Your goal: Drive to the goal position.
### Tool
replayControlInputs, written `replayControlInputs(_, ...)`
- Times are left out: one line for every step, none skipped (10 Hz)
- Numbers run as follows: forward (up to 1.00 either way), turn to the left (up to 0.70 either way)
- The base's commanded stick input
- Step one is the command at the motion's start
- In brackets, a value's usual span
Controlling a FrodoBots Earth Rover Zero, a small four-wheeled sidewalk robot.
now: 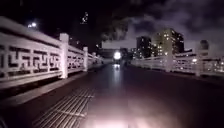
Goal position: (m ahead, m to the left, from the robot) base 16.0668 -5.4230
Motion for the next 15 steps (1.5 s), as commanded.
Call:
replayControlInputs(0.45,0.00)
replayControlInputs(0.45,0.00)
replayControlInputs(0.45,0.00)
replayControlInputs(0.45,0.00)
replayControlInputs(0.45,0.00)
replayControlInputs(0.45,0.00)
replayControlInputs(0.45,0.00)
replayControlInputs(0.45,0.00)
replayControlInputs(0.45,0.00)
replayControlInputs(0.45,0.00)
replayControlInputs(0.45,0.00)
replayControlInputs(0.45,0.00)
replayControlInputs(0.45,0.00)
replayControlInputs(0.45,0.00)
replayControlInputs(0.45,0.00)
